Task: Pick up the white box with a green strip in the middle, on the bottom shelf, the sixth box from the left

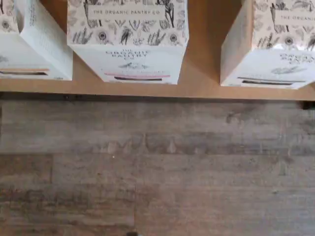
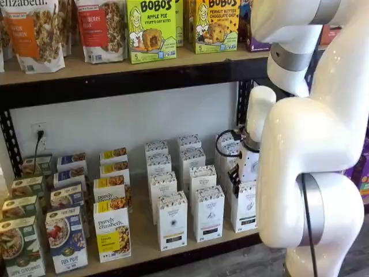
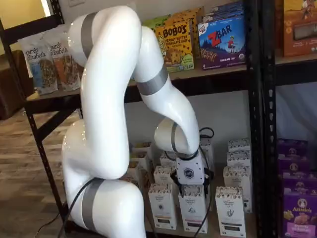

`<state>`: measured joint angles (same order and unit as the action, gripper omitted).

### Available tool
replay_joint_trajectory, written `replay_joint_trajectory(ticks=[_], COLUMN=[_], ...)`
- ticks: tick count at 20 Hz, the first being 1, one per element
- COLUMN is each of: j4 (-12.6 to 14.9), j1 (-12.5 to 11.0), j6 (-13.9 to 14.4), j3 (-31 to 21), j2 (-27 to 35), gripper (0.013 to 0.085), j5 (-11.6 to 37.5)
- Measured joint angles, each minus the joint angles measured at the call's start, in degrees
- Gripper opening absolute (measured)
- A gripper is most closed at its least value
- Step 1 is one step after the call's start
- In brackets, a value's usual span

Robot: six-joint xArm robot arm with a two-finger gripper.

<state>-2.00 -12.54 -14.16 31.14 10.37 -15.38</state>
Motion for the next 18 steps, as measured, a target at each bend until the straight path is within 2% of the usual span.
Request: replay_joint_trajectory(ticks=[3, 5, 6, 9, 18], j4=[0.3, -0.9, -0.6, 3.3, 8.8], j1=[0.0, 0.0, -0.1, -0.9, -2.7], j6=[0.3, -0.8, -0.7, 2.3, 5.6], j3=[1.3, 2.5, 3.4, 6.2, 14.6], j2=[1.8, 3.2, 4.0, 6.5, 16.3], gripper=[0.085, 0.085, 0.085, 0.085, 0.085], j5=[0.9, 1.4, 1.3, -0.6, -1.3])
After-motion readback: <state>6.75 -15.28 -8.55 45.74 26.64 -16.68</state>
